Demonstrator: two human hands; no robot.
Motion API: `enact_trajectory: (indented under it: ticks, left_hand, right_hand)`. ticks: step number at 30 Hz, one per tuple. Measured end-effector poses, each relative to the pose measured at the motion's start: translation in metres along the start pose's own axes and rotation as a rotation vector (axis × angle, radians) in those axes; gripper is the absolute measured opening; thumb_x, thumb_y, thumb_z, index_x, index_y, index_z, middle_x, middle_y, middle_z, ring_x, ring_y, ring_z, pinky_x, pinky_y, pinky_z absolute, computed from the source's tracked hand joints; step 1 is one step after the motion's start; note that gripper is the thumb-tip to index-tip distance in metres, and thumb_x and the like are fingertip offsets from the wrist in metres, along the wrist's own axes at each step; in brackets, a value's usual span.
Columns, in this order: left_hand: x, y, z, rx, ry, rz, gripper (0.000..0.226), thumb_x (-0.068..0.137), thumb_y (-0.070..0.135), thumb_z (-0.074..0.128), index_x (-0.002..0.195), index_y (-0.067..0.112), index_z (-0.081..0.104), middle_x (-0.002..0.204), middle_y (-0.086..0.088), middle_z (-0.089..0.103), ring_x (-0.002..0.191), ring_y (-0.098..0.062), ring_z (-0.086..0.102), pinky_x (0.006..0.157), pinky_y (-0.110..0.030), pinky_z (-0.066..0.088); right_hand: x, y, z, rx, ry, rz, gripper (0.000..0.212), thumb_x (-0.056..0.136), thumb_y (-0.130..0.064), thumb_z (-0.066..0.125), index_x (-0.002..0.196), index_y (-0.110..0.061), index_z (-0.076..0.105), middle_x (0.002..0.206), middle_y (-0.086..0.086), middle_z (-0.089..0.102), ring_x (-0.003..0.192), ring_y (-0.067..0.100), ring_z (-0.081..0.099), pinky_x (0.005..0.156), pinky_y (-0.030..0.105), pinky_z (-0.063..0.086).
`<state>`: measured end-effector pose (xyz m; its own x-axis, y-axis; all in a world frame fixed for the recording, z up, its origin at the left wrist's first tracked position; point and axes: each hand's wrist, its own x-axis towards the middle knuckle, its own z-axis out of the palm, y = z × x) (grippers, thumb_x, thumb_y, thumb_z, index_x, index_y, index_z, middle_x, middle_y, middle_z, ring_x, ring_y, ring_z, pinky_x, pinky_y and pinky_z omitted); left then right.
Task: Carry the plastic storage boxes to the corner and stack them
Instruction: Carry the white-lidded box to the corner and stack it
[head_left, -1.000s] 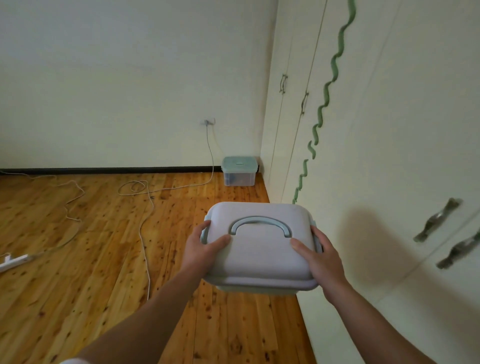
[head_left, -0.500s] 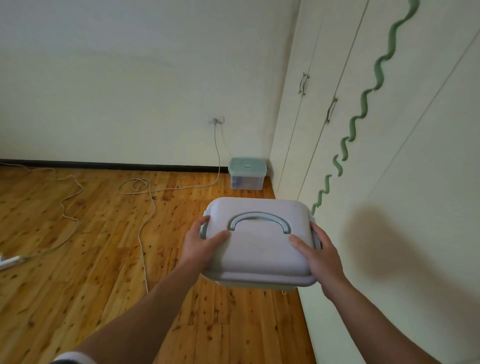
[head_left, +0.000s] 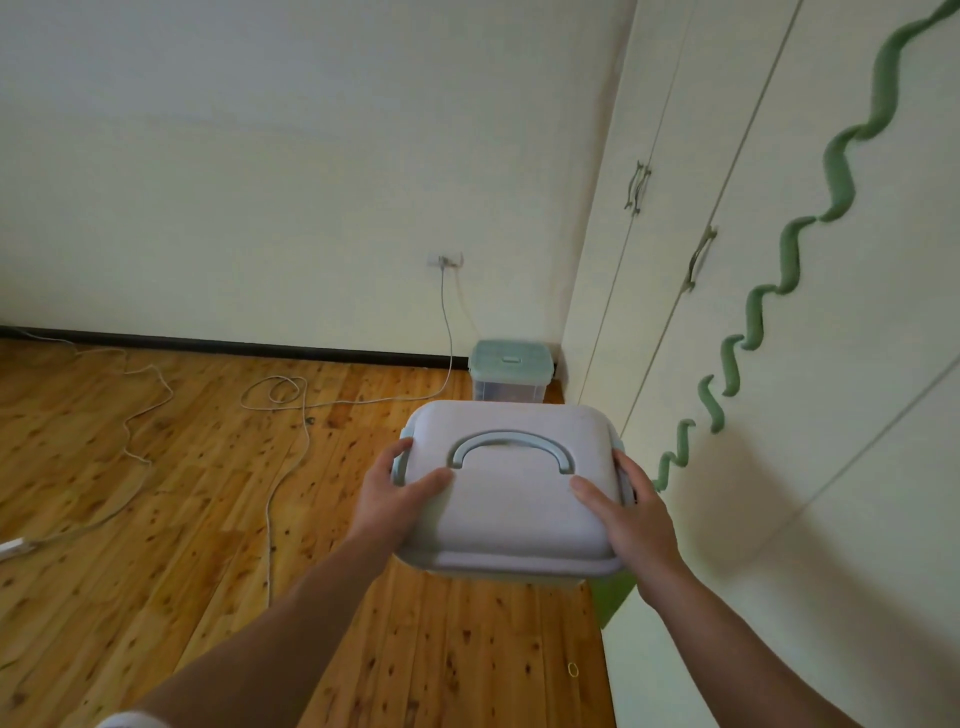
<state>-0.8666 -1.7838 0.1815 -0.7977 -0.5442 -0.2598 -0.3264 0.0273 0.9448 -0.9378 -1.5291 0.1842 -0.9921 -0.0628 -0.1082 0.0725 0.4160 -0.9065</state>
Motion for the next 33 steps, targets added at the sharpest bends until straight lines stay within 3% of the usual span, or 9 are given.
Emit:
enact_trajectory:
  ticks: [3, 12, 15, 20, 25, 29, 33]
  left_hand:
    - [0.023, 0.010, 0.021, 0.004, 0.016, 0.004, 0.065, 0.072, 0.043, 0.079, 0.126, 0.048, 0.044, 0.121, 0.002, 0.046, 0.091, -0.016, 0.057, 0.060, -0.028, 0.050]
    - [0.084, 0.033, 0.054, 0.032, 0.020, 0.016, 0.067, 0.074, 0.042, 0.077, 0.132, 0.042, 0.044, 0.128, -0.001, 0.047, 0.099, -0.020, 0.055, 0.072, -0.033, 0.050]
    - [0.110, 0.039, 0.063, 0.012, 0.012, -0.003, 0.065, 0.074, 0.041, 0.078, 0.129, 0.045, 0.045, 0.125, 0.000, 0.047, 0.096, -0.018, 0.056, 0.067, -0.031, 0.050]
    - [0.167, 0.053, 0.077, -0.024, 0.000, -0.023, 0.059, 0.074, 0.040, 0.078, 0.122, 0.049, 0.046, 0.123, 0.002, 0.048, 0.095, -0.016, 0.056, 0.063, -0.029, 0.050]
    - [0.243, 0.074, 0.088, -0.034, -0.018, -0.007, 0.061, 0.076, 0.038, 0.077, 0.129, 0.044, 0.047, 0.125, 0.001, 0.047, 0.093, -0.014, 0.053, 0.071, -0.033, 0.048]
    - [0.306, 0.096, 0.088, -0.030, -0.052, -0.004, 0.062, 0.075, 0.040, 0.077, 0.129, 0.044, 0.047, 0.129, 0.001, 0.047, 0.105, -0.022, 0.053, 0.081, -0.039, 0.050]
    - [0.365, 0.118, 0.088, -0.010, -0.083, 0.011, 0.063, 0.074, 0.043, 0.078, 0.128, 0.046, 0.046, 0.128, 0.003, 0.046, 0.104, -0.021, 0.052, 0.078, -0.036, 0.048]
  right_hand:
    - [0.038, 0.001, -0.007, 0.015, -0.012, 0.002, 0.076, 0.079, -0.052, 0.070, 0.145, -0.035, 0.036, 0.141, -0.001, 0.047, 0.118, 0.022, 0.050, 0.092, 0.041, 0.048]
    - [0.116, -0.003, -0.010, 0.040, -0.039, -0.005, 0.077, 0.079, -0.053, 0.070, 0.145, -0.035, 0.037, 0.142, -0.001, 0.047, 0.118, 0.021, 0.050, 0.090, 0.040, 0.049]
    - [0.145, -0.005, -0.006, 0.018, -0.040, 0.010, 0.076, 0.079, -0.055, 0.069, 0.145, -0.036, 0.036, 0.141, -0.001, 0.047, 0.117, 0.022, 0.051, 0.089, 0.041, 0.051]
    - [0.201, -0.015, 0.005, 0.009, -0.036, 0.021, 0.074, 0.080, -0.056, 0.068, 0.144, -0.038, 0.036, 0.139, -0.002, 0.048, 0.106, 0.017, 0.050, 0.073, 0.030, 0.047]
    - [0.268, -0.034, 0.025, 0.028, -0.007, 0.038, 0.076, 0.078, -0.055, 0.070, 0.144, -0.039, 0.037, 0.139, -0.003, 0.048, 0.113, 0.021, 0.052, 0.088, 0.042, 0.051]
    - [0.319, -0.055, 0.045, 0.035, 0.022, 0.044, 0.077, 0.077, -0.054, 0.072, 0.144, -0.039, 0.037, 0.139, -0.003, 0.049, 0.112, 0.020, 0.052, 0.087, 0.040, 0.051]
    - [0.368, -0.074, 0.063, 0.048, 0.038, 0.054, 0.079, 0.076, -0.055, 0.072, 0.145, -0.039, 0.037, 0.141, -0.003, 0.048, 0.115, 0.021, 0.052, 0.088, 0.040, 0.050]
